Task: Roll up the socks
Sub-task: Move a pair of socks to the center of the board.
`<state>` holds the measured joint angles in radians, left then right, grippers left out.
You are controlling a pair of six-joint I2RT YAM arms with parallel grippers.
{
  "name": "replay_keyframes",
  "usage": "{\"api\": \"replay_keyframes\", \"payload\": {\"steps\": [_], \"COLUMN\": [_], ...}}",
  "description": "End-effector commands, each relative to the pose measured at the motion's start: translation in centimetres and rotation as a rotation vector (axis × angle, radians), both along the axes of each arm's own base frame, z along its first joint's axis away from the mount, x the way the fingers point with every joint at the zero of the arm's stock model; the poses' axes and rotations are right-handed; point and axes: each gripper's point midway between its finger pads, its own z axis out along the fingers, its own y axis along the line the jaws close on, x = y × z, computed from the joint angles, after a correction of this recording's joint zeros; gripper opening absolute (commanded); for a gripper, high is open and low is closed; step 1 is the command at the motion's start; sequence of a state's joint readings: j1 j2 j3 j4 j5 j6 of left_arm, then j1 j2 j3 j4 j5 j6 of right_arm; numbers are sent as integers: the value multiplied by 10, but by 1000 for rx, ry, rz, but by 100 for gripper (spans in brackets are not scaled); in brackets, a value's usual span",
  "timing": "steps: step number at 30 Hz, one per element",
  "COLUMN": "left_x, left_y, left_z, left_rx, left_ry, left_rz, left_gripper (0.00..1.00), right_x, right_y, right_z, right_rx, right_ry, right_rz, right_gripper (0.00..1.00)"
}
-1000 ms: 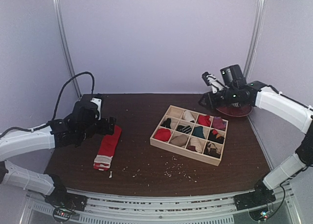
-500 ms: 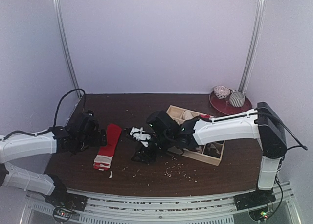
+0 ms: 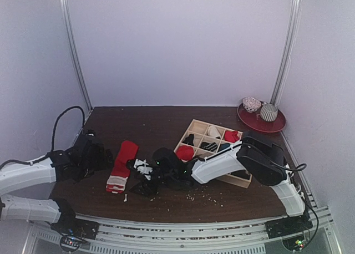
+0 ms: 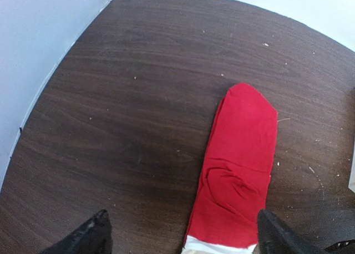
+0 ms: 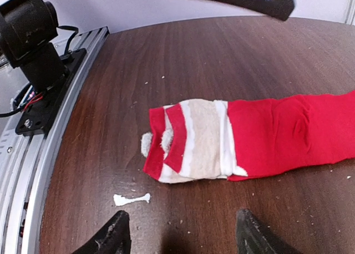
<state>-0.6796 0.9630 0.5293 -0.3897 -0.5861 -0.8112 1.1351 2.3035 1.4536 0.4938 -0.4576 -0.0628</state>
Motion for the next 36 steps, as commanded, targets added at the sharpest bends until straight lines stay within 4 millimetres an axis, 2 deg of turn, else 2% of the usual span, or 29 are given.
{"api": "replay_keyframes", "payload": {"steps": [1,3,10,14,19,20,23,26,30,36], "left_x": [-3,-5,-4,-9,-16,-15,-24,-26,-31,-42], "left_y": [-7,-11,-26,-29,-32,-35,-37,-42,-55,-76], "left_z": [-26,-36,-47,-60,-78,-77,-91,-98,-106,-116], "left_rx": [-53,-83,-166,-169,-201,-216,-245,-261,-302,-423], "left_ry": [39,41,-10,5,26,22,51,85,142,194], "left_rz": [-17,-30,-105,-144,-165,-172,-190,-203,-248,-300], "left_gripper": [81,76,76,76,73,70,56,53,45,38], "right_x": [19,29,92,108,99,96,88,79,67,40], "right_y": [7,-1,-37,-51,-54,-54,-58,-64,-75,-86], "right_z": [60,55,27,18,25,27,39,54,72,80], "right_rx": [167,139,-35,-96,-71,-66,-57,-54,-43,-35], "right_ry": [-75,-100,-174,-189,-168,-163,-157,-154,-148,-131], "right_rz": [-113,-177,-530,-615,-567,-556,-524,-492,-459,-344], "right_gripper": [66,67,68,68,68,68,68,68,67,66]}}
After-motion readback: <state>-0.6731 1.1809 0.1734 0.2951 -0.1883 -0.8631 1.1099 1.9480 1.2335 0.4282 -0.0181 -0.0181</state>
